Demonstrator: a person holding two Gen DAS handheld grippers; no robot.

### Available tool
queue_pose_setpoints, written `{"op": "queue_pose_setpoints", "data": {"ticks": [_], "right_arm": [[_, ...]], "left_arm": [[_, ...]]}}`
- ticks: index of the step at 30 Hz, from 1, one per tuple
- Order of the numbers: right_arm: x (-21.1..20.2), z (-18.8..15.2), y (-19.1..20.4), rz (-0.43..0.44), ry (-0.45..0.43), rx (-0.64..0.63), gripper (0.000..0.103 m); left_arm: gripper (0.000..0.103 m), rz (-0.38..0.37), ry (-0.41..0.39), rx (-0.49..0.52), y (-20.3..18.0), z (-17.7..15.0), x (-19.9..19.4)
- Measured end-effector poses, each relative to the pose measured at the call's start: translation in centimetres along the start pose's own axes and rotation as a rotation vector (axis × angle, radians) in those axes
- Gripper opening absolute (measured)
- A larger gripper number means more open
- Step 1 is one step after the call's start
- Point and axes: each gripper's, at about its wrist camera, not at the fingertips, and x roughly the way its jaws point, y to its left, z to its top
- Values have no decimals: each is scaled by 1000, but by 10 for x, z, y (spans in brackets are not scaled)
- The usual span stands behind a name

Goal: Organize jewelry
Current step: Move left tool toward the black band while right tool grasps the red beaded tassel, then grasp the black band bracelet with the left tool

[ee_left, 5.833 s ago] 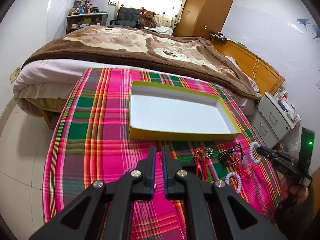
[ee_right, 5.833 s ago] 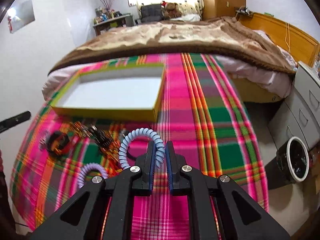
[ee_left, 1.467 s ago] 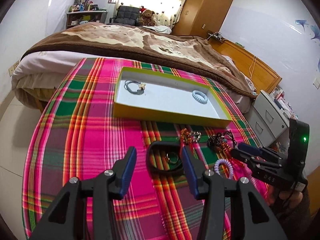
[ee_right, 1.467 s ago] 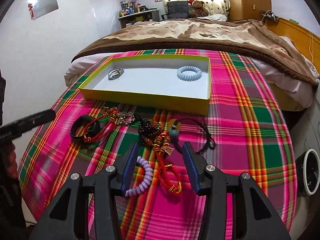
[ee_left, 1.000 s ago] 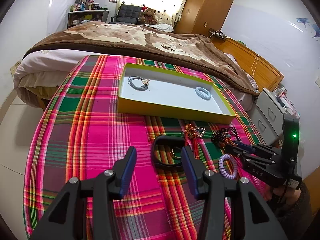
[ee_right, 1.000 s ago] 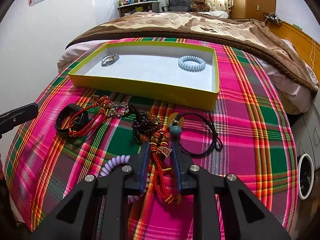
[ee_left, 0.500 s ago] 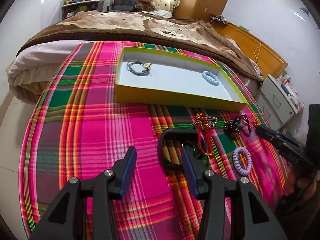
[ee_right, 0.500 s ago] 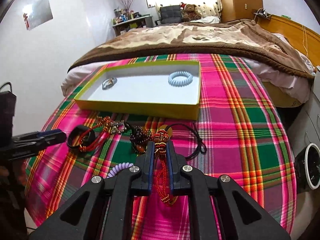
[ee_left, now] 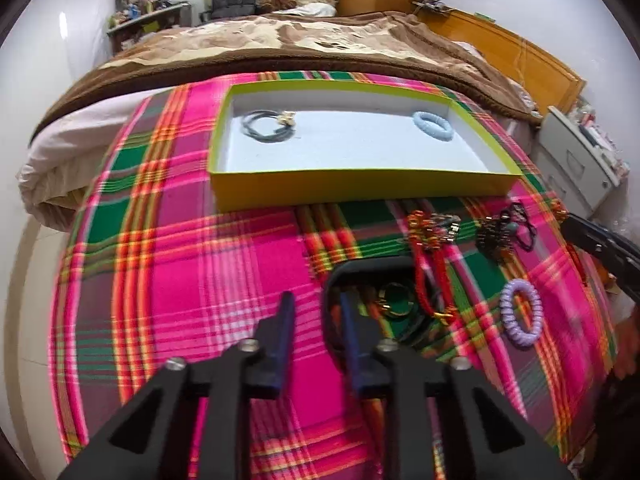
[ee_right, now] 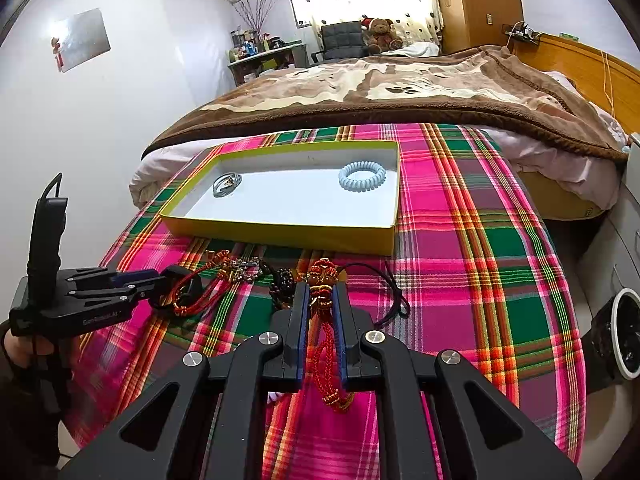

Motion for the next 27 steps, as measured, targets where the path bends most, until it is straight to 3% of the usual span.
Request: {"op": "queue_pose_setpoints", "data": {"ticks": [5, 12, 18, 23, 27], "right_arm": [[0, 0, -3, 0, -1, 8, 11], [-1, 1, -5, -4, -6, 21, 11], [-4, 4, -6, -8, -15, 21, 11], [-5, 2, -4, -4, -20, 26, 11], [-7, 3, -1, 1, -26, 20, 11]], "left_arm": [[7, -22, -7, 6, -1, 0, -2], [6, -74, -33, -13, 1, -2, -14], [6, -16, -58, 2, 4, -1, -26], [6, -27, -79, 20, 2, -3, -38], [6, 68, -84, 64, -2, -8, -42]]}}
